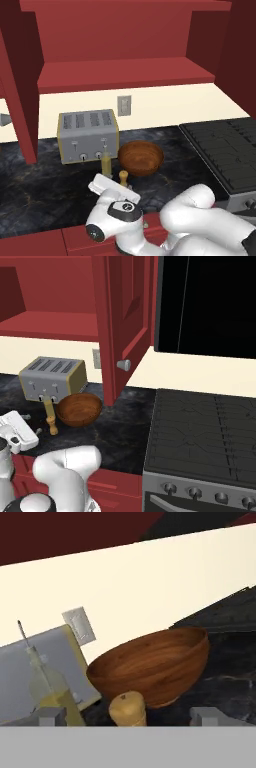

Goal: Retrieve the bottle and the shaker from the cabinet and place them next to the mixing bowl on the counter. Then add garlic from the fridge to the mixing bowl.

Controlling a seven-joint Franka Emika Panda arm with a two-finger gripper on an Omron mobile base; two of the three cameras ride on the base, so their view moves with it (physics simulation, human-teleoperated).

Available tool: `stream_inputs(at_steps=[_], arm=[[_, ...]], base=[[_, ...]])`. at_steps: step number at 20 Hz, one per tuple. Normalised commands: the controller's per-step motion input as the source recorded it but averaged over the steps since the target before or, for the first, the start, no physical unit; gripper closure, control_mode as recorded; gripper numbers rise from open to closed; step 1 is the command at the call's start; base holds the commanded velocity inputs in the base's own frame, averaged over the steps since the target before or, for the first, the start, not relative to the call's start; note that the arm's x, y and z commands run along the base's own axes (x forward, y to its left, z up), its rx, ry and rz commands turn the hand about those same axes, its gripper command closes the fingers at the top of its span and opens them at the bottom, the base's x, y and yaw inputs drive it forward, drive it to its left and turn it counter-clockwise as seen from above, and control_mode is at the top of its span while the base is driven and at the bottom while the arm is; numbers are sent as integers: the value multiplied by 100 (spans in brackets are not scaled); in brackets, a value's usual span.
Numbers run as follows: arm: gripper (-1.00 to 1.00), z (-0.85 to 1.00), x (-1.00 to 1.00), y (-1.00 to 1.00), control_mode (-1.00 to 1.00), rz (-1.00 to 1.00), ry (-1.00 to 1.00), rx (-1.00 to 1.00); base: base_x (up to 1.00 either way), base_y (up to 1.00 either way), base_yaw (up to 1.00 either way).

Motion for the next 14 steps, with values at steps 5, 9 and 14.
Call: stream_inputs(at_steps=[5,9,14], arm=[[-100,92,-73,-39,-100,3,0,30],[-100,71,-34,-65,-100,4,7,33],[-100,48,-5,-68,-100,5,11,34]], base=[[0,0,0],[0,0,0],[0,0,0]])
